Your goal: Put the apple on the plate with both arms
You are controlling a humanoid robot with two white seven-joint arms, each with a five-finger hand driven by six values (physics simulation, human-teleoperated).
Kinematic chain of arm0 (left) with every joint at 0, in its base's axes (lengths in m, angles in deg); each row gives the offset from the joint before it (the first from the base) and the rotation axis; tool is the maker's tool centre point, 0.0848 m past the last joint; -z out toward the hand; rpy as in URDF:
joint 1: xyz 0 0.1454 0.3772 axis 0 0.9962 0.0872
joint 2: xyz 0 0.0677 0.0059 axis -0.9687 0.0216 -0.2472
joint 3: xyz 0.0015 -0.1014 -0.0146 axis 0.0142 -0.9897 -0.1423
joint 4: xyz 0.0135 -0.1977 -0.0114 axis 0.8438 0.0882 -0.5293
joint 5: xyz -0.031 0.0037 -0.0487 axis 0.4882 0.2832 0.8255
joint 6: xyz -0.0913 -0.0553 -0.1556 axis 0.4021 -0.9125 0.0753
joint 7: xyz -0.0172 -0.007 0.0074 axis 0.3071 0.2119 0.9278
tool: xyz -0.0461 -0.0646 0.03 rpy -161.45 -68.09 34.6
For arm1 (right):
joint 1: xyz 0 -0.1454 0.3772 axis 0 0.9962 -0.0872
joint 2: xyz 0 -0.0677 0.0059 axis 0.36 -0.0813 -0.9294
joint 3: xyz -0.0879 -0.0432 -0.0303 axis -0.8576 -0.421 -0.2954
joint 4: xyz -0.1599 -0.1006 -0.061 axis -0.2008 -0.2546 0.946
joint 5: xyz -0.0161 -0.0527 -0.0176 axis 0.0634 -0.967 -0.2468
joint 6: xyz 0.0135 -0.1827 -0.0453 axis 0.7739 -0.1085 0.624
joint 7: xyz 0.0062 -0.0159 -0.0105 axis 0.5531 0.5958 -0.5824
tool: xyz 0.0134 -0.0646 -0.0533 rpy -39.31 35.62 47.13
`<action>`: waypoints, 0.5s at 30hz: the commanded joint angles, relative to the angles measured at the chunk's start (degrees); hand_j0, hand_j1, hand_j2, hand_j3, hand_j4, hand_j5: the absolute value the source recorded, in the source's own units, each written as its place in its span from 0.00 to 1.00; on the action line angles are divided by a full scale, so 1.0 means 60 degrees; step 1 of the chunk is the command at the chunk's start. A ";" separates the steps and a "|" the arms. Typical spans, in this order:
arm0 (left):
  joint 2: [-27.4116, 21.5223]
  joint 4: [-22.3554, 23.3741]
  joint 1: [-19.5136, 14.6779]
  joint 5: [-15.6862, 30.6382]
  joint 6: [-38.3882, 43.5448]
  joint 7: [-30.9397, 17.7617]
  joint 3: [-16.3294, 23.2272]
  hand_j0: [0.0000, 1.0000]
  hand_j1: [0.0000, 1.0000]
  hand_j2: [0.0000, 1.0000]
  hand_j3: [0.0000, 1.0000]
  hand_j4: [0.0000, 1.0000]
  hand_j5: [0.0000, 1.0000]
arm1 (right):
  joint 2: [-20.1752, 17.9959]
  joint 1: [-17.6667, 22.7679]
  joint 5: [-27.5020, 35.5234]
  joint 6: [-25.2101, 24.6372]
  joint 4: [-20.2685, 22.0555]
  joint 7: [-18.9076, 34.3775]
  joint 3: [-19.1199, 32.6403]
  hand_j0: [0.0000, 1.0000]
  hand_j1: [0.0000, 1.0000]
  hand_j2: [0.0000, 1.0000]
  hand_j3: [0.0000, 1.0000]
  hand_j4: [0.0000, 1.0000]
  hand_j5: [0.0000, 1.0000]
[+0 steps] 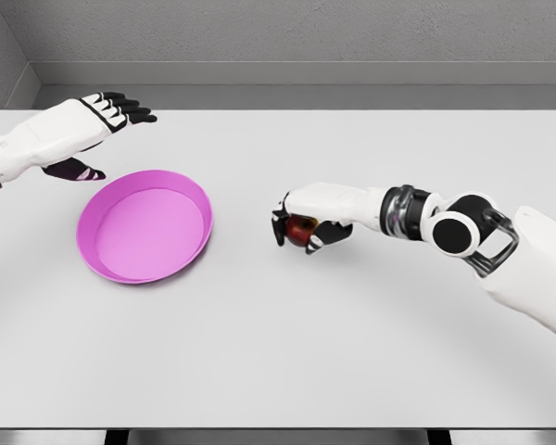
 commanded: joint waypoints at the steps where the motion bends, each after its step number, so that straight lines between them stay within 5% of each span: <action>1: -0.0005 -0.0030 0.0000 0.0063 0.0006 -0.0021 -0.0022 1.00 1.00 1.00 1.00 1.00 1.00 | 0.0017 0.0000 0.0023 -0.0057 0.0003 -0.0065 0.0011 1.00 1.00 1.00 1.00 1.00 1.00; 7: 0.0025 -0.0059 -0.0015 0.0048 0.0006 -0.0050 -0.0022 1.00 1.00 1.00 1.00 1.00 1.00 | -0.0173 -0.0029 -0.0006 0.0002 0.0003 -0.0065 0.0142 1.00 1.00 1.00 1.00 1.00 1.00; 9: 0.0010 -0.0030 -0.0029 0.0033 0.0006 -0.0050 -0.0022 1.00 1.00 1.00 1.00 1.00 1.00 | -0.1300 0.0176 -0.0006 0.0177 0.0018 0.0008 0.1723 1.00 1.00 1.00 1.00 1.00 1.00; 11: 0.0010 -0.0030 -0.0029 0.0048 0.0006 -0.0050 -0.0022 1.00 1.00 1.00 1.00 1.00 1.00 | -0.2751 0.1273 -0.0006 0.0938 0.0018 0.0008 0.3992 1.00 1.00 1.00 1.00 1.00 1.00; 15: 0.0083 -0.0030 -0.0029 0.0121 0.0006 -0.0021 0.0007 1.00 1.00 1.00 1.00 1.00 1.00 | -0.3733 0.3544 0.0023 0.1964 -0.0099 0.0037 0.7788 1.00 1.00 1.00 1.00 1.00 1.00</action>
